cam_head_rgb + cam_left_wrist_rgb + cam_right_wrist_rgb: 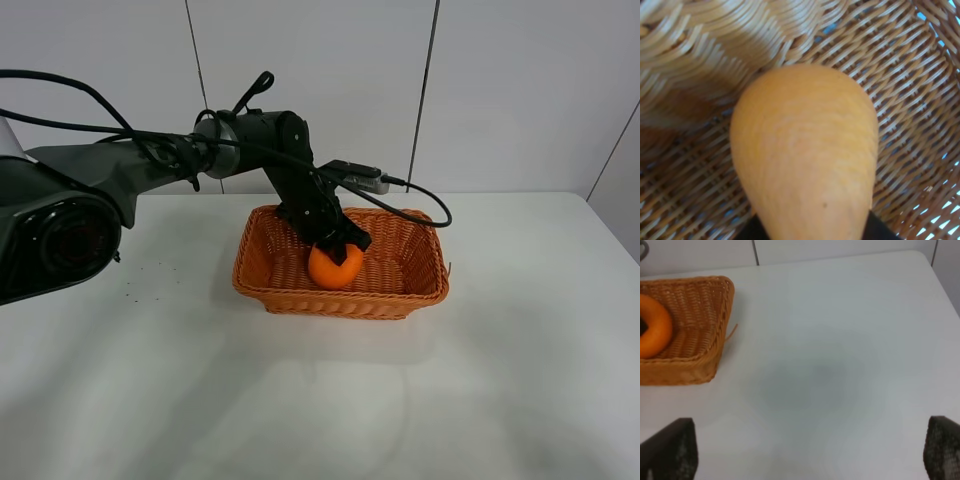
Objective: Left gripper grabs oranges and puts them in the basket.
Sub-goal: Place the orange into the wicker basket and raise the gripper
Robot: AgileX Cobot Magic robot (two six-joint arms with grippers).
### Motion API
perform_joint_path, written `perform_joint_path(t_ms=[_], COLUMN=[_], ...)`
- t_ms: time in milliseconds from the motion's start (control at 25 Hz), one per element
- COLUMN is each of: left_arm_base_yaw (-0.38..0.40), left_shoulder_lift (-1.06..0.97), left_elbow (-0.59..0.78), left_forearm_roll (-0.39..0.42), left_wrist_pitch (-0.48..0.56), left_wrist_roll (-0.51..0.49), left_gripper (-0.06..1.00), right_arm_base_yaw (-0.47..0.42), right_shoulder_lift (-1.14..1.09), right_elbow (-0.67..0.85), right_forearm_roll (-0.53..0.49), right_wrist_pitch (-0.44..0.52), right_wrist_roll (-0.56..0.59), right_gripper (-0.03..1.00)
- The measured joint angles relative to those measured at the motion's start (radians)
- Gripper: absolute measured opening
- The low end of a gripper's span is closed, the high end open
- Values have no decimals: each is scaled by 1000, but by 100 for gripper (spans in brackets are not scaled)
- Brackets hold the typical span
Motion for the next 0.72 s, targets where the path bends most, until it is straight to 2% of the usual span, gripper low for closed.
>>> perform_joint_path(t_ms=[160,240,360,480,560,720], left_arm_base_yaw=[0,0,0,0,0,0], left_shoulder_lift=[0,0,0,0,0,-3], left_elbow=[0,-2,-14,-34,-47,-61], left_forearm_roll=[0,0,6,8,8,6], left_wrist_pitch=[5,7,13,14,13,15], left_wrist_roll=[19,23,23,23,23,23], left_gripper=[26,37,65,86,92,95], right_arm_base_yaw=[0,0,0,0,0,0], right_shoulder_lift=[0,0,0,0,0,0], right_elbow=[0,0,0,0,0,0], right_forearm_roll=[0,0,0,0,0,0], right_wrist_pitch=[0,0,0,0,0,0], right_wrist_roll=[0,0,0,0,0,0], right_gripper=[69,69,69,69,69,69])
